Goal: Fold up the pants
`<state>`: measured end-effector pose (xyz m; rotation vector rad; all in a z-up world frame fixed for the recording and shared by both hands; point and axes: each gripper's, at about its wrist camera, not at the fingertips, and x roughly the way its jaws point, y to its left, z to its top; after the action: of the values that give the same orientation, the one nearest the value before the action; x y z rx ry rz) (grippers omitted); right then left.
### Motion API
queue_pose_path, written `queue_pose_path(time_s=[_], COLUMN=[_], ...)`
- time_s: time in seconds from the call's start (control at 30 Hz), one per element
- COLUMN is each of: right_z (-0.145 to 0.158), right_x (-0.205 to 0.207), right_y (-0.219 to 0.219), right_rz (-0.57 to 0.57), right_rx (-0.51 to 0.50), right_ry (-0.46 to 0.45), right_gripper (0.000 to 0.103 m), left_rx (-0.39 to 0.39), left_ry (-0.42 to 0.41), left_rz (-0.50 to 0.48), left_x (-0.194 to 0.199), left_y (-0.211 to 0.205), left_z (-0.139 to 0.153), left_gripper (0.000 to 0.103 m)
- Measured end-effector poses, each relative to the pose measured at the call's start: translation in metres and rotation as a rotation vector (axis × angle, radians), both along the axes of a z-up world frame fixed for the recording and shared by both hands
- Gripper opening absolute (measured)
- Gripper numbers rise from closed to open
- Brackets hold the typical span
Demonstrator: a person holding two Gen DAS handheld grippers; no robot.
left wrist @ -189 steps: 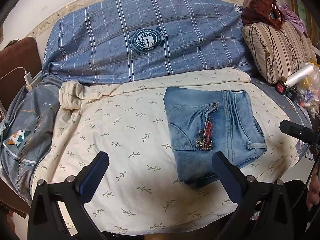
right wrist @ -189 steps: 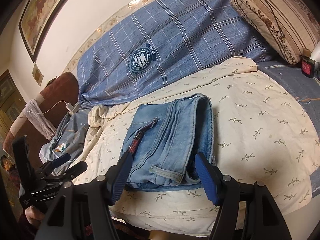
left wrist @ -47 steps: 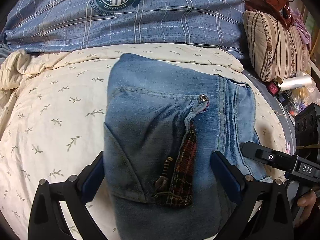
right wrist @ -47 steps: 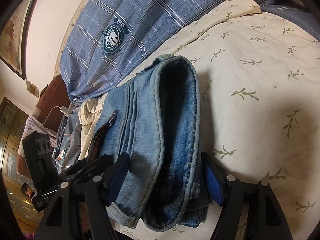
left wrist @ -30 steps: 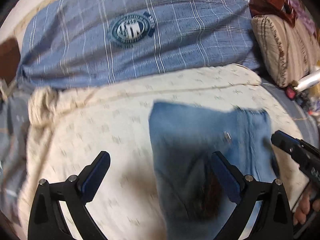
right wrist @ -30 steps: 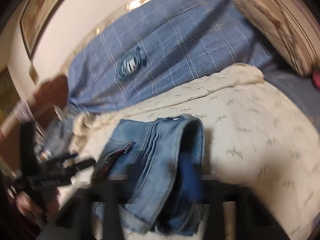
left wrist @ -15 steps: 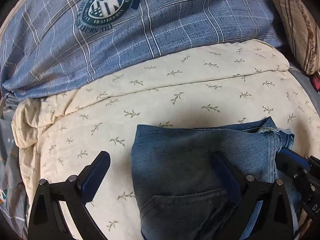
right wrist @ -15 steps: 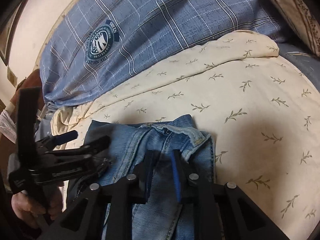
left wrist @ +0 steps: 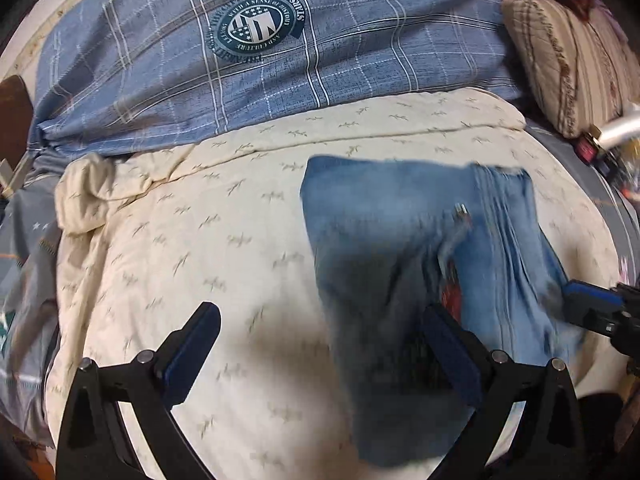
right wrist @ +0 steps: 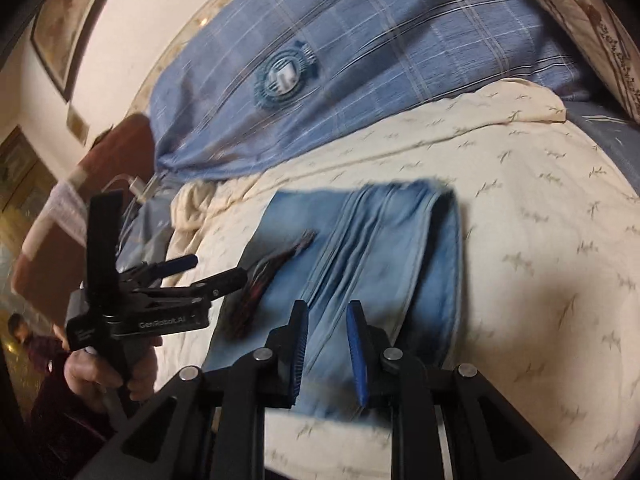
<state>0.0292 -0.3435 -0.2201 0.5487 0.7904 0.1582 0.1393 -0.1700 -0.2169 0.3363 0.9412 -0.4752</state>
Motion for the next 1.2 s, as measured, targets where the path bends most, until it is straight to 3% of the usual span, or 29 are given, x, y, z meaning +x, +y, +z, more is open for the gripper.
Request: queue_pose_path(time_s=[0.2, 0.27, 0.33, 0.4, 0.53, 0.63, 0.67, 0.7, 0.73, 0.93, 1.2], right_z=[-0.025, -0.022, -0.015, -0.01, -0.015, -0.029, -0.035, -0.042, -0.046, -0.069, -0.081], right_x=[-0.009, -0.011, -0.014, -0.018, -0.02, -0.02, -0.02, -0.02, -0.02, -0.001, 0.035], right_y=[0.019, 0.017, 0.012, 0.004, -0.028, -0.051, -0.059, -0.068, -0.074, -0.093, -0.083], right_rz=[-0.014, -0.021, -0.018, -0.02, -0.074, -0.117, -0.122, -0.134, -0.151, -0.116, -0.038], right_rx=[-0.04, -0.027, 0.0, 0.042, 0.148, 0.212, 0.252, 0.294, 0.318, 0.421, 0.472], right_ry=[0.069, 0.07, 0.068, 0.051, 0.077, 0.118, 0.129, 0.142, 0.154, 0.188, 0.18], right_gripper=[0.023, 0.023, 0.023, 0.023, 0.025, 0.033, 0.042, 0.063, 0.069, 0.07, 0.07], left_rx=[-0.034, -0.055, -0.077, -0.126, -0.267, -0.335, -0.349, -0.367, -0.386, -0.448, -0.482], left_ry=[0.07, 0.111, 0.093, 0.079, 0.188, 0.317, 0.347, 0.377, 0.404, 0.534, 0.564], left_rz=[0.015, 0.029, 0.029, 0.039, 0.081, 0.1, 0.099, 0.095, 0.09, 0.073, -0.024], left_x=[-0.014, -0.01, -0.008, -0.006, 0.017, 0.034, 0.038, 0.041, 0.044, 0.057, 0.06], left_y=[0.014, 0.018, 0.022, 0.029, 0.045, 0.049, 0.048, 0.048, 0.047, 0.031, 0.003], left_z=[-0.021, -0.016, -0.004, 0.007, 0.008, -0.007, -0.011, -0.016, -0.02, -0.05, -0.059], left_gripper=[0.102, 0.102, 0.102, 0.102, 0.102, 0.102, 0.101, 0.101, 0.101, 0.101, 0.101])
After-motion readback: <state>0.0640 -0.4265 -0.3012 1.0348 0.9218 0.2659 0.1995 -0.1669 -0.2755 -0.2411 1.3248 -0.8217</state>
